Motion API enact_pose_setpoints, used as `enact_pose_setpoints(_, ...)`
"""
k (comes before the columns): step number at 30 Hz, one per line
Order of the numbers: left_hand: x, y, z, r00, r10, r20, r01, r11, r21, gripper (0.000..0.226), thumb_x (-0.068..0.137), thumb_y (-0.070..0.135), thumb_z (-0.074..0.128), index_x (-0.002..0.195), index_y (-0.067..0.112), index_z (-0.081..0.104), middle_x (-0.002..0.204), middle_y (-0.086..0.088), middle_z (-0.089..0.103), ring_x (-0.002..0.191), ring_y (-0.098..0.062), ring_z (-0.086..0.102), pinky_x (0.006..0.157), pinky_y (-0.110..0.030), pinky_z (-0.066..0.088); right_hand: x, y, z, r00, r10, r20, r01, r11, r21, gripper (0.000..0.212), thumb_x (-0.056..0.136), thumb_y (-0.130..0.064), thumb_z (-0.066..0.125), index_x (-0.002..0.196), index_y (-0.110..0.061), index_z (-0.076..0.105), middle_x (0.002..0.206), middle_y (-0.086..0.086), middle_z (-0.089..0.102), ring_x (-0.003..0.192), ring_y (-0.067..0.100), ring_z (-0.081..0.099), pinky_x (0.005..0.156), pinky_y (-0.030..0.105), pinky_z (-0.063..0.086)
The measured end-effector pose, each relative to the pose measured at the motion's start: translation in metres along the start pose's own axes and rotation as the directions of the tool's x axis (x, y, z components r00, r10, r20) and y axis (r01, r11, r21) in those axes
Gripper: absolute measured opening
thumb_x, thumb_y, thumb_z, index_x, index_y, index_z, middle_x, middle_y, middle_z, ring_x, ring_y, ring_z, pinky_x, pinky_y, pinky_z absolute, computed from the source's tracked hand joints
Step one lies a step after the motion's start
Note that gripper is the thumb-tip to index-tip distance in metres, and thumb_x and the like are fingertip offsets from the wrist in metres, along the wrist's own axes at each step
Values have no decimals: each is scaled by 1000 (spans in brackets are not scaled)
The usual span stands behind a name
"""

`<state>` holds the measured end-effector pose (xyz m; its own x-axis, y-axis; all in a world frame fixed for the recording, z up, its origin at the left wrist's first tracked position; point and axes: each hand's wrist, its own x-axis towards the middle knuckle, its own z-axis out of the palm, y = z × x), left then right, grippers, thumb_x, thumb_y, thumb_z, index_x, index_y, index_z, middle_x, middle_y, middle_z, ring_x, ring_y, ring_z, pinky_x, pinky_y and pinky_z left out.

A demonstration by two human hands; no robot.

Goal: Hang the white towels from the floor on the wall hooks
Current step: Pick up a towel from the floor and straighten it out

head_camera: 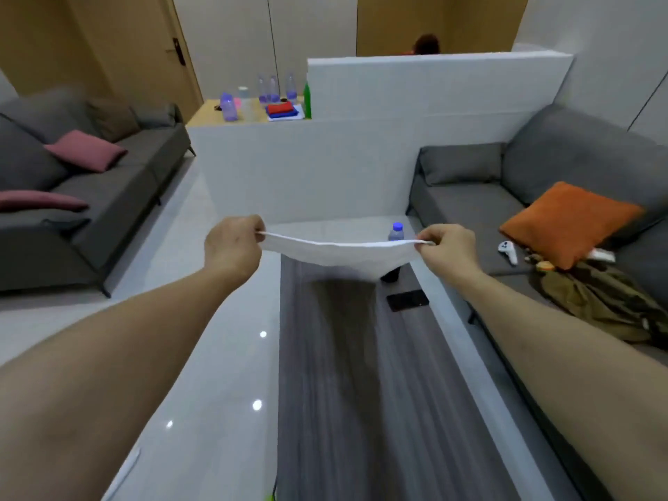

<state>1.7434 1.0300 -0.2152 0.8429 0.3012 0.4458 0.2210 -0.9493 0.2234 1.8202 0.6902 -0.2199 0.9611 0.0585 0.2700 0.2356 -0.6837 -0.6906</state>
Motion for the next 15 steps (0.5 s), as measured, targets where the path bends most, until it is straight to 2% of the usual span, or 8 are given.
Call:
enact_pose_setpoints(4,-95,14,40,980,-26,195,14,998,58,27,81,1,53,84,25,67,67,6,52,62,-19,46,54,-27,30,-74,68,3,979,137,149,-130,990,-59,15,76,-5,66,79,-16,77,75,4,71,77,20,65,73,28,51)
enact_pose_setpoints(7,-163,15,64,910,-23,413,-20,995,99,24,83,5,53,84,24,68,66,7,52,61,-14,47,52,-27,37,-127,107,6,949,217,229,-196,974,-112,15,77,-5,65,74,-16,75,70,0,68,73,18,64,70,31,53)
enact_pose_setpoints(9,-207,14,73,847,-26,531,-34,994,102,21,86,11,52,86,23,69,70,5,56,63,-14,52,57,-29,47,-167,129,8,930,261,259,-235,964,-127,14,77,-7,65,73,-16,75,68,-2,68,72,15,63,69,33,55)
enact_pose_setpoints(11,-245,14,77,772,-34,635,-38,994,99,18,87,14,54,89,22,70,76,3,59,67,-15,55,61,-29,51,-208,145,10,908,308,283,-279,950,-141,11,77,-9,67,74,-16,75,69,-2,68,71,14,64,68,34,56)
enact_pose_setpoints(15,-321,12,75,543,6,840,-98,994,57,12,85,19,61,94,19,70,84,2,61,77,-15,57,65,-24,47,-295,166,7,856,410,316,-360,910,-205,16,76,-9,65,71,-22,73,69,-4,68,71,13,63,62,26,49)
